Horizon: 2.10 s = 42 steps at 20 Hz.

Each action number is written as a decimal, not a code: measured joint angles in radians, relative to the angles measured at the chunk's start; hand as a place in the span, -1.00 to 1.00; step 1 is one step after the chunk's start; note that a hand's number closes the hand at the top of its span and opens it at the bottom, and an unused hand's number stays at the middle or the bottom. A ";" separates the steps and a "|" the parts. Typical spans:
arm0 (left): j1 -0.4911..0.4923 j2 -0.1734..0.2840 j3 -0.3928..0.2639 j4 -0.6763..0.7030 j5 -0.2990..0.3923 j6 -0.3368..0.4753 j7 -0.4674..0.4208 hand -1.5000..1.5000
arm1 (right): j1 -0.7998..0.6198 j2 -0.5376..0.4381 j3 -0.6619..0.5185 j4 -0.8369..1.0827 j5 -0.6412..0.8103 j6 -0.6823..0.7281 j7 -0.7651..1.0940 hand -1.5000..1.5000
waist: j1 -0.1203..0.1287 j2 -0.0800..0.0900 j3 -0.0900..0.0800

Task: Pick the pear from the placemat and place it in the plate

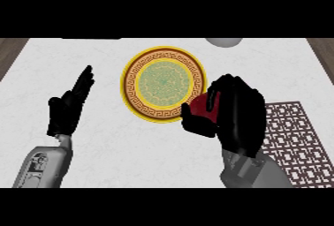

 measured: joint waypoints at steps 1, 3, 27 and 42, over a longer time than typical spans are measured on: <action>-0.001 0.000 -0.001 -0.006 0.000 -0.003 0.006 0.00 | -0.049 0.009 -0.012 0.046 -0.024 -0.005 0.010 1.00 | 0.004 0.001 0.000; -0.015 -0.004 0.001 0.003 -0.001 -0.002 0.010 0.00 | -0.118 0.022 -0.020 0.158 -0.060 -0.057 0.009 1.00 | 0.008 0.002 0.000; -0.072 -0.031 -0.013 0.050 -0.014 -0.034 -0.021 0.00 | -0.578 0.043 -0.025 1.213 -0.591 -0.524 -0.190 -1.00 | 0.077 0.023 0.001; -0.026 -0.003 0.034 0.034 -0.004 -0.032 -0.017 0.00 | -0.483 0.038 -0.097 1.057 -0.817 -0.927 -0.416 -1.00 | 0.010 0.000 0.001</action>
